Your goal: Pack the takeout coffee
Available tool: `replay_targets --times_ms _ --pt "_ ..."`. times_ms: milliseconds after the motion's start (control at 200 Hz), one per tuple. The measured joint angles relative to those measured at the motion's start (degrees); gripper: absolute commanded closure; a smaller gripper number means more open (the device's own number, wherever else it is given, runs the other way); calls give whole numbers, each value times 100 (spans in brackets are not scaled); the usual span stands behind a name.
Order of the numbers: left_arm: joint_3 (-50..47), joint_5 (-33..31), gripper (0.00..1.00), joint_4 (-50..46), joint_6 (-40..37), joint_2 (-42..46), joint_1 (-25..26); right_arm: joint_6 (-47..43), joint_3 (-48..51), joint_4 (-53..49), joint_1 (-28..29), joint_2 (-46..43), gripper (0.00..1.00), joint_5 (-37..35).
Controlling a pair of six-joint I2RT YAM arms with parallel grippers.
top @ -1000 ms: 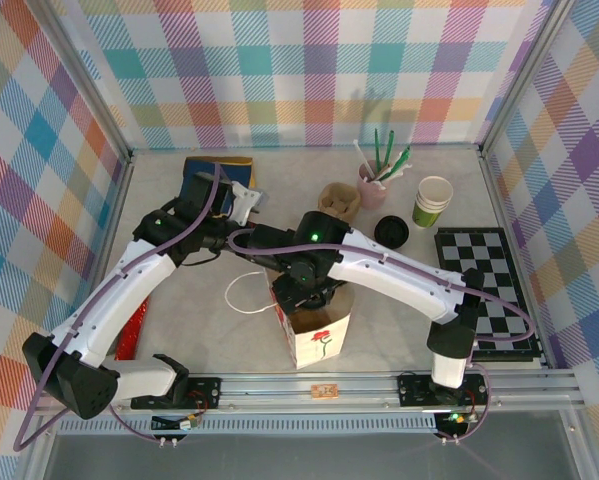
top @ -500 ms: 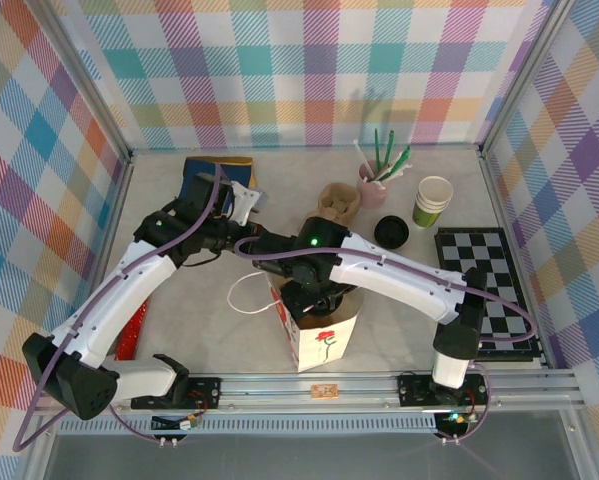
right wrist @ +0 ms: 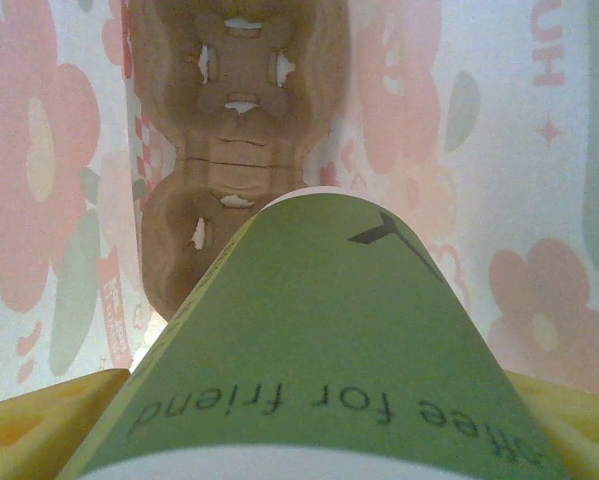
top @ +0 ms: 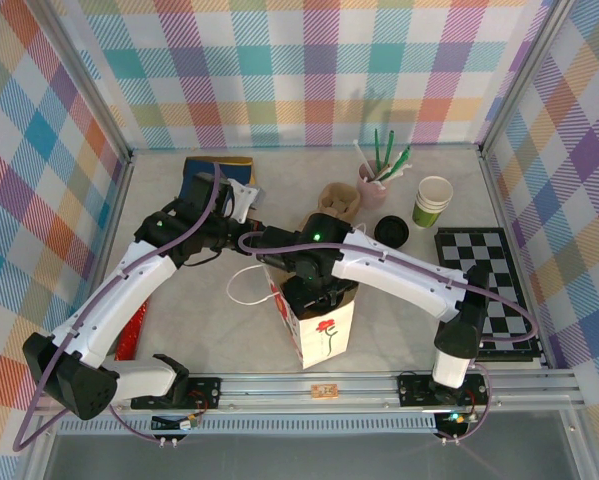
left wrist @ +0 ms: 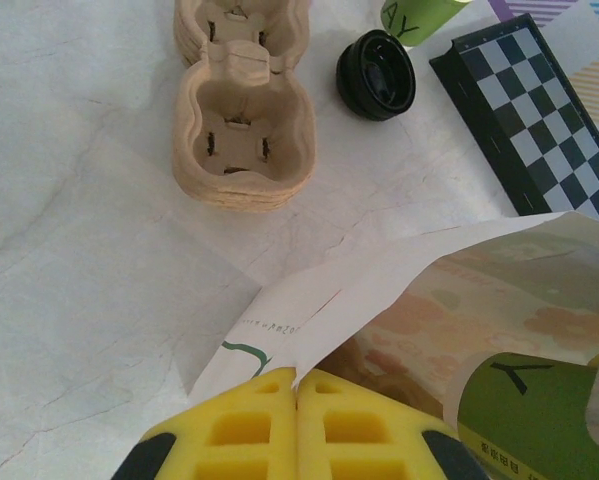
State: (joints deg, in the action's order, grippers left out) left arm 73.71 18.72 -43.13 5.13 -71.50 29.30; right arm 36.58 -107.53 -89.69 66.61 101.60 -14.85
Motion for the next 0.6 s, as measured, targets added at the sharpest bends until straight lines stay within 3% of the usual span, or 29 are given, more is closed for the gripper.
replay_targets --times_ms 600 --pt "-476 -85 94 247 326 586 39 -125 533 610 -223 -129 66 302"
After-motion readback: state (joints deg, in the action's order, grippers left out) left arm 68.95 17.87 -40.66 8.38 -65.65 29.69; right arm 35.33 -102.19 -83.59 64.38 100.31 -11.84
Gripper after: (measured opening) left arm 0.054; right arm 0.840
